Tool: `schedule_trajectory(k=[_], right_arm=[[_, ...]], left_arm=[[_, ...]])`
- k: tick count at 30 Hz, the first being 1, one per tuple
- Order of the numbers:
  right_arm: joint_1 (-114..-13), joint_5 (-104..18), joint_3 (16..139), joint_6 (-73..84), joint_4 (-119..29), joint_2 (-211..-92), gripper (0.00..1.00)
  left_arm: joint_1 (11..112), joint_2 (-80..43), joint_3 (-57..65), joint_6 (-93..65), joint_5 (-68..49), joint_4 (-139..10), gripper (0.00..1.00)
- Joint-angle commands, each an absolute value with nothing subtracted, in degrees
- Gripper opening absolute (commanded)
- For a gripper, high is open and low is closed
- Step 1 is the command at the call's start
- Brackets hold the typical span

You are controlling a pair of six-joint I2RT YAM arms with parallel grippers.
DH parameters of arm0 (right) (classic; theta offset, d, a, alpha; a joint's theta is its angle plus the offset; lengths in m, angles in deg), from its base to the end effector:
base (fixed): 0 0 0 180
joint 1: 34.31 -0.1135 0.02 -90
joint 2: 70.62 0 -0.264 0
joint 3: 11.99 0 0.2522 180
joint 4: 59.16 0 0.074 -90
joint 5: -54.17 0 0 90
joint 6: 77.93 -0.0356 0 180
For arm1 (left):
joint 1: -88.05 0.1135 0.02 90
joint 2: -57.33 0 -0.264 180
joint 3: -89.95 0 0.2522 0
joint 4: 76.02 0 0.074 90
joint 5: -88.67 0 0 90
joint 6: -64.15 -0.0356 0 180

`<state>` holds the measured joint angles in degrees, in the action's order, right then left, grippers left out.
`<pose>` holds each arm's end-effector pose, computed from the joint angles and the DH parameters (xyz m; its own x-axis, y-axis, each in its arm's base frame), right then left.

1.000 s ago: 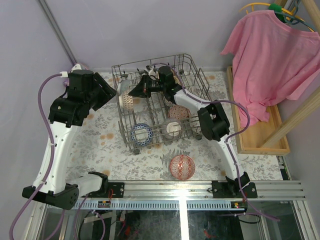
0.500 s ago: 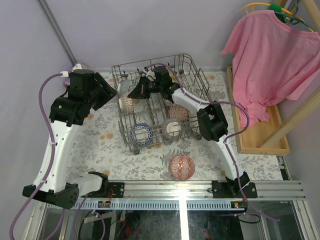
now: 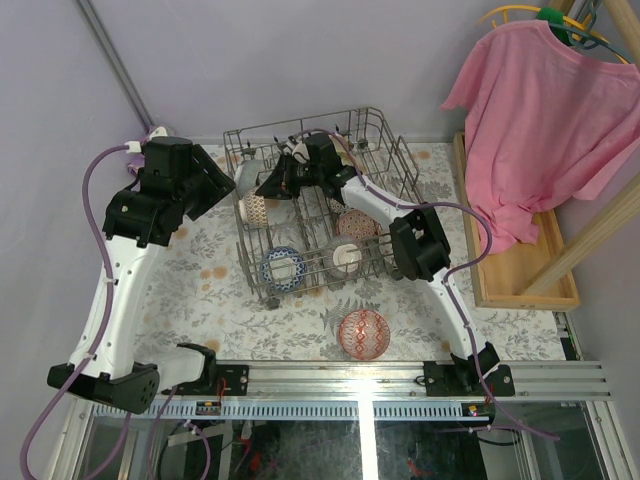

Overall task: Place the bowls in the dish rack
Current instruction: Place the bowl in the dish rack.

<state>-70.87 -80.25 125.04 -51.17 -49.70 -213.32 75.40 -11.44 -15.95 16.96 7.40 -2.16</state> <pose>0.4486 0.3637 0.2226 -0.9589 0.0829 -0.2715 -0.2487 0.2159 0.9442 0.2090 -0.0414 0.4465 -0.4945 -0.5774 -0.6496 -0.3248 0.8161 -0.4781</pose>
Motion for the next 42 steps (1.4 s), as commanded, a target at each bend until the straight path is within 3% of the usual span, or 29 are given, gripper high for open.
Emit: schedule_trajectory(k=[1, 12, 22, 42], right_arm=[[-70.7, -78.6, 128.3, -50.1, -50.0, -213.6, 0.24], [-70.5, -78.9, 133.8, -49.1, -47.1, -214.9, 0.43], [-69.3, -77.0, 132.5, -42.5, -41.5, -209.7, 0.54], [-66.5, -77.6, 136.2, -39.1, -36.8, -202.9, 0.63]], left_arm=[[75.9, -11.7, -17.0, 16.4, 7.0, -3.4, 0.59], [75.9, -11.6, -15.8, 17.0, 6.8, -4.0, 0.59], [75.8, -11.8, -17.2, 16.7, 6.7, -3.8, 0.61], [75.8, -12.1, -18.5, 16.5, 3.5, -4.9, 0.65]])
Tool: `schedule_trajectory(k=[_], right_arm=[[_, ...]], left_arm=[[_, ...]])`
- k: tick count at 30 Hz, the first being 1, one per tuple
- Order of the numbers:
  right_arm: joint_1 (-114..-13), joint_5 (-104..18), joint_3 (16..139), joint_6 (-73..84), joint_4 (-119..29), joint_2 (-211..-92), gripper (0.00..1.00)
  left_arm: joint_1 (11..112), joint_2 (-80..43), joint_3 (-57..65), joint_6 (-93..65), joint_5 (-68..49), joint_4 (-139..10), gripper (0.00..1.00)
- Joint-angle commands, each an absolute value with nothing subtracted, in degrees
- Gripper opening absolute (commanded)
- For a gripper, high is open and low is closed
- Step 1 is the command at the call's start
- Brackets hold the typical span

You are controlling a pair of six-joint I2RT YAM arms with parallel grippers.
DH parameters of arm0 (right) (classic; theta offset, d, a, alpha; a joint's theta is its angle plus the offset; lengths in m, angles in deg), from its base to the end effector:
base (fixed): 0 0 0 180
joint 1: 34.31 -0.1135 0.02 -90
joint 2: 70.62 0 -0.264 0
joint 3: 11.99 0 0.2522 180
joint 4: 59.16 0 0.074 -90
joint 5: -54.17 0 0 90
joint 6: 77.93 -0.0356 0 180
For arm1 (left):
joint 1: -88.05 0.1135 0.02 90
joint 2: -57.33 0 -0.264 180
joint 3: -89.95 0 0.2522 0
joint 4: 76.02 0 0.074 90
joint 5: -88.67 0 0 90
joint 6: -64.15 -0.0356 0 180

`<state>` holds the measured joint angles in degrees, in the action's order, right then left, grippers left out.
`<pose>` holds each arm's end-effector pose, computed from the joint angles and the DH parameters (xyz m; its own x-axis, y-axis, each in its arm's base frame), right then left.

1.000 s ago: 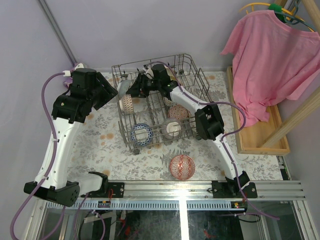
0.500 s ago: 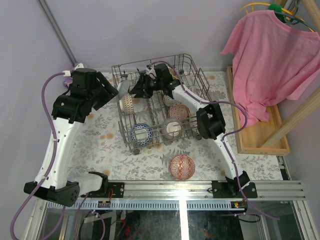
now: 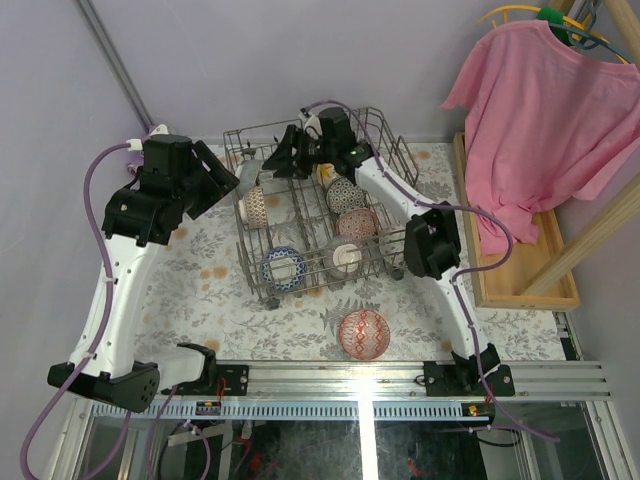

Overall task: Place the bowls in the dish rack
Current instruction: Place the bowl in the dish rack, then pick up the bowl from the center of the board.

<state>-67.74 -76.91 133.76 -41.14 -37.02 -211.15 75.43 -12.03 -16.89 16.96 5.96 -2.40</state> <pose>0.4640 0.3343 0.2749 -0.8982 0.1304 -0.4198 -0.3684 0.2977 0.8807 0.2111 -0.0426 0.4495 -0.5015 -0.5785 -0.6433 -0.3055 0.8141 -0.4939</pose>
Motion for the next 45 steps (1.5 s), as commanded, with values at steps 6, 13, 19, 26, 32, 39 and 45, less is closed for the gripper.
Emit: schedule_trajectory(k=[6, 13, 19, 26, 32, 39, 45], right_arm=[[-65.4, -77.9, 134.9, -34.5, -31.7, -196.2, 0.63], [-64.9, -77.6, 127.0, -26.5, -22.6, -182.9, 0.64], [-64.6, -74.3, 115.1, -21.2, -15.0, -167.3, 0.66], [-64.6, -69.9, 100.0, -20.4, -8.0, -148.8, 0.68], [-64.6, -67.5, 90.4, -20.9, -1.3, -136.6, 0.91], [-64.5, -66.9, 84.9, -21.7, 6.3, -128.0, 1.0], [-64.6, -67.3, 83.2, -21.7, 13.1, -127.4, 1.0]], left_arm=[[75.8, -11.8, -18.3, 16.6, 2.0, -5.5, 0.68], [75.9, -11.2, -17.9, 16.1, -1.5, -5.7, 0.72], [75.8, -10.2, -17.4, 16.0, -4.9, -5.5, 0.76], [75.9, -8.1, -17.1, 16.4, -8.5, -4.3, 1.0], [75.8, -5.1, -14.8, 17.4, -9.9, -3.5, 1.0], [75.8, -3.1, -11.6, 19.5, -11.2, -2.5, 1.0], [75.8, -3.0, -11.3, 21.6, -12.1, -3.0, 1.0]])
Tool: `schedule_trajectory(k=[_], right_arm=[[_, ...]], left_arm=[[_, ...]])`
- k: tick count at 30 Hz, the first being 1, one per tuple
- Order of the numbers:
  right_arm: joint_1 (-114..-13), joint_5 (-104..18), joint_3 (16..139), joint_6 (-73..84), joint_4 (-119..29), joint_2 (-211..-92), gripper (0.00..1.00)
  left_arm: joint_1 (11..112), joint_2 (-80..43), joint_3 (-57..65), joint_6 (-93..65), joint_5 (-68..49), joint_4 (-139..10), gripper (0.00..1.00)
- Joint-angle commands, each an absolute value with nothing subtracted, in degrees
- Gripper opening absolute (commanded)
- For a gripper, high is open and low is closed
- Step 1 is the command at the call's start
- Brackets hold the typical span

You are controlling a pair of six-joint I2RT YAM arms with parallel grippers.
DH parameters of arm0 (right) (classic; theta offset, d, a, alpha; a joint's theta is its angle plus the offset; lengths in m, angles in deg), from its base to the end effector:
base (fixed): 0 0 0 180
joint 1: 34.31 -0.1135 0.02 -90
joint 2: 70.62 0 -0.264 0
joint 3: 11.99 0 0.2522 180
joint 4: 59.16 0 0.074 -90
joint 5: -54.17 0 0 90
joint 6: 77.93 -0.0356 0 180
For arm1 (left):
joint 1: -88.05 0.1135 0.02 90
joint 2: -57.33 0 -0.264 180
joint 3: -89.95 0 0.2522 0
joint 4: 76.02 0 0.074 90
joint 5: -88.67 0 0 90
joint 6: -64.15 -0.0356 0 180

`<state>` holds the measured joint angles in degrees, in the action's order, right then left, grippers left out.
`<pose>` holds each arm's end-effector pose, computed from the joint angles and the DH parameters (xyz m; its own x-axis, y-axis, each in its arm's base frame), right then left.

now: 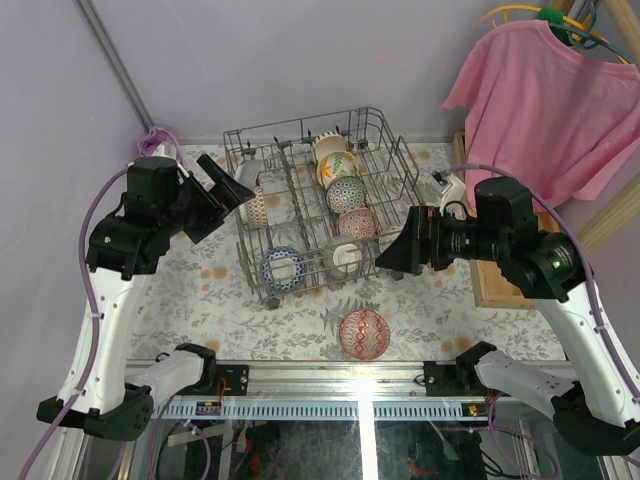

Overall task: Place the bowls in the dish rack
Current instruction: Pick up the bowl from the center of the board.

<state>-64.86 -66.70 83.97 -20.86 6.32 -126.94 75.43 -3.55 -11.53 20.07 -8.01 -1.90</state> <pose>0.1302 0.0980 0.4485 -0.7684 0.0883 -0.6338 -0.4959 0.5438 0.6770 0.1691 -0.0421 0.4479 -0.5988 -0.5971 -0.5338 -0.1703 0.7462 -0.6436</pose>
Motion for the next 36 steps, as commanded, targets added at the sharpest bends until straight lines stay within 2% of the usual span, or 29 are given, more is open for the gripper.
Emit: schedule_trajectory(k=[1, 8, 15, 22, 28, 36], right_arm=[[-64.6, -67.3, 83.4, -21.8, 14.0, -127.7, 1.0], [-64.5, -60.5, 83.9, -23.4, 17.6, -126.8, 1.0], [-64.5, -62.4, 80.4, -24.5, 16.9, -125.5, 0.99], [-64.6, -65.2, 74.6, -16.0, 20.0, -125.6, 0.99], [-64.6, -62.8, 65.5, -13.7, 18.6, -120.7, 1.0], [-65.3, -62.7, 58.7, -14.1, 15.3, -116.5, 0.93]], left_arm=[[75.8, -2.8, -11.1, 22.0, -12.2, -3.1, 1.0], [75.8, -1.4, -9.5, 23.8, -12.5, -3.4, 1.0], [75.8, -1.0, -8.5, 24.3, -12.8, -3.3, 1.0], [75.7, -2.5, -9.3, 23.9, -13.5, -3.7, 1.0], [75.7, -2.4, -9.2, 23.6, -13.6, -3.8, 1.0], [75.8, -2.0, -7.3, 23.0, -14.4, -3.9, 1.0]])
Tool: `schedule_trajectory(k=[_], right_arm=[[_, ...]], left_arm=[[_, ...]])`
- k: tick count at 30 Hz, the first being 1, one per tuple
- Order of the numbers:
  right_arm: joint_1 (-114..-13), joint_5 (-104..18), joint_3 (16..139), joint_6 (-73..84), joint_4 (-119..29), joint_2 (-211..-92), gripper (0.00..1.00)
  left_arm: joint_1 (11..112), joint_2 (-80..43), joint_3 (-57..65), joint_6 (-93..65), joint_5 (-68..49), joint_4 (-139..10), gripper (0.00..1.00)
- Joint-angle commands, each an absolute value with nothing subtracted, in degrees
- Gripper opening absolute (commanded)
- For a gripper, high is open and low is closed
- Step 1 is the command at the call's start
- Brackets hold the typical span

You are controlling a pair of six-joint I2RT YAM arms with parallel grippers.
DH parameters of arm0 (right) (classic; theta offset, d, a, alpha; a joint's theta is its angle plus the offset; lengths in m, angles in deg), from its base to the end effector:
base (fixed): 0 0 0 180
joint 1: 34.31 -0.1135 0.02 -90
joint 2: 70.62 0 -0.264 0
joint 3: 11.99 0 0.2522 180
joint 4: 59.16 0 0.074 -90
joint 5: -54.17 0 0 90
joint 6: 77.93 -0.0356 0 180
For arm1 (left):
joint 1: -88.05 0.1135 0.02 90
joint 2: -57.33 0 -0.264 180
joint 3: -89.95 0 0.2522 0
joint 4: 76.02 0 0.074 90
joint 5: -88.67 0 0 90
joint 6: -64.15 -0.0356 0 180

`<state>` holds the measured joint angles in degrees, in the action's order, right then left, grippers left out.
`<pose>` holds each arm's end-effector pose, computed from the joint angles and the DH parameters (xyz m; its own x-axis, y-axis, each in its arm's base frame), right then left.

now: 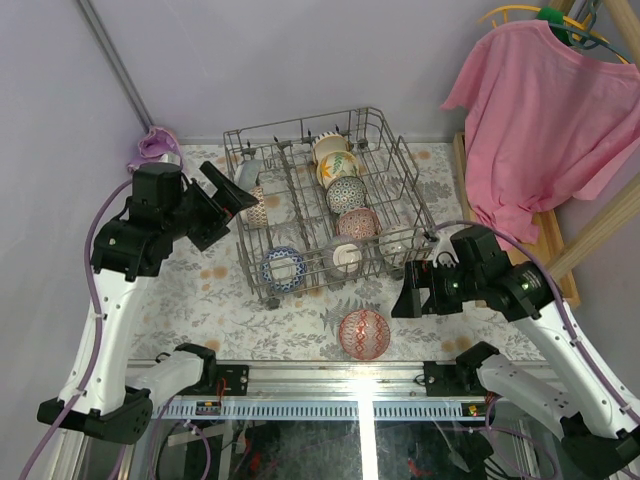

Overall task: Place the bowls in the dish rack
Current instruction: Pick up the bowl from the center of the board.

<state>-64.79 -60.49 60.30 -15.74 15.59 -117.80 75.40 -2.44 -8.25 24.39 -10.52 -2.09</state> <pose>0.1112 0.0827 0.3331 -0.9045 -0.0404 -0.4245 -0.3073 0.7518 0.5833 0.1680 -0.0435 0.4350 -0.6261 -0.6372 -0.4494 -0.2162 0.6956 -0.6852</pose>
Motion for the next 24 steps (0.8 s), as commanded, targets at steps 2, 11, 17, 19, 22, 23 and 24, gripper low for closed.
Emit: schedule_trajectory(k=[2, 11, 17, 19, 22, 23, 24], right_arm=[[-66.5, -61.8, 56.8, -14.7, 14.0, -115.8, 0.91], [-93.6, -42.4, 56.1, -22.2, 5.5, -122.3, 0.9], [-106.6, -31.6, 55.0, -23.1, -0.1, -128.5, 0.87], [-109.8, -29.6, 55.1, -22.2, -1.6, -132.0, 0.86], [-113.1, -28.1, 54.0, -21.0, -4.8, -135.8, 0.82], [-113.8, -28.0, 53.5, -20.8, -5.9, -136.8, 0.81], [-114.4, -28.0, 53.0, -20.4, -6.8, -137.7, 0.8]], left_arm=[[75.7, -1.9, -6.9, 23.1, -14.6, -4.2, 1.0], [75.7, -2.6, -7.0, 22.9, -14.4, -4.2, 1.0], [75.7, -2.9, -7.9, 22.5, -14.0, -3.2, 1.0], [75.7, -3.4, -8.6, 22.2, -13.9, -2.6, 1.0], [75.7, -4.1, -9.7, 21.8, -13.9, -1.9, 1.0], [75.7, -4.3, -10.1, 21.6, -13.9, -1.5, 1.0], [75.7, -4.6, -10.6, 21.4, -13.8, -1.0, 1.0]])
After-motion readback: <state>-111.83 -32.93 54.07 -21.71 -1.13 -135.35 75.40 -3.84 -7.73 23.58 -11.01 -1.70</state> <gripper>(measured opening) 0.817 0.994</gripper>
